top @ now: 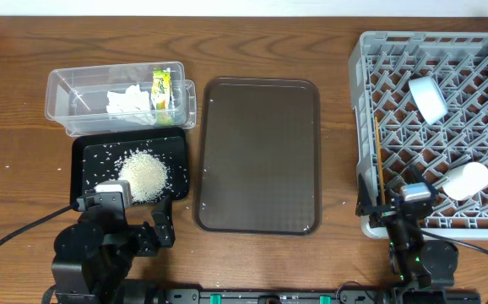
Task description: Sort waste into correct bins and load items into the dishwasher rack
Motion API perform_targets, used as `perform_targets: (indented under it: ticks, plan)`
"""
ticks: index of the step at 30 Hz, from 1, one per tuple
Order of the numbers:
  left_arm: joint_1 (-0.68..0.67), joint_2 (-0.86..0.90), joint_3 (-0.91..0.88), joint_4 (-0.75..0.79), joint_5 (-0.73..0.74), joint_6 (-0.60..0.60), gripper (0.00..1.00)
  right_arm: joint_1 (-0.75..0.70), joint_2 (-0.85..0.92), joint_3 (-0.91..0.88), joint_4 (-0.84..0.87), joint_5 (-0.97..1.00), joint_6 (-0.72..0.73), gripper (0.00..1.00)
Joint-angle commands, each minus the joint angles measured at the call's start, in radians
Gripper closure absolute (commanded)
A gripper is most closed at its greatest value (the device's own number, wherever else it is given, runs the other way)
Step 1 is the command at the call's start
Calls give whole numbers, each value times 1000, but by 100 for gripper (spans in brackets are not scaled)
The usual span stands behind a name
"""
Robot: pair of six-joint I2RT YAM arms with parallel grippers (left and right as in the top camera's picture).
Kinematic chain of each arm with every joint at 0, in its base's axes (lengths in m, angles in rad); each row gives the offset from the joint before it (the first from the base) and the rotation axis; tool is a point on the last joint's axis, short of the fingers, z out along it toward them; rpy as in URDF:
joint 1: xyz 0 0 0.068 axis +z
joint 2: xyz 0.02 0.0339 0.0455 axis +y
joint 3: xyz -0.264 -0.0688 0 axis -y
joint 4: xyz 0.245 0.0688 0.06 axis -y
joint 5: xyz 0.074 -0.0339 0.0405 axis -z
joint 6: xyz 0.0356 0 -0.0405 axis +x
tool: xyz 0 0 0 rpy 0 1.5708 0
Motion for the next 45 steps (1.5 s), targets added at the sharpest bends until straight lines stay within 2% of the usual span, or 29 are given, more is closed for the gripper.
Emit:
perform_targets:
  ticks: [1, 45]
  plan:
    - [5, -3, -3, 1, -13, -3, 1, 9, -19, -5, -15, -1, -161, 1]
    - [5, -6, -4, -8, -23, 17, 0, 9, -18, -5, -38, 6, -163, 1]
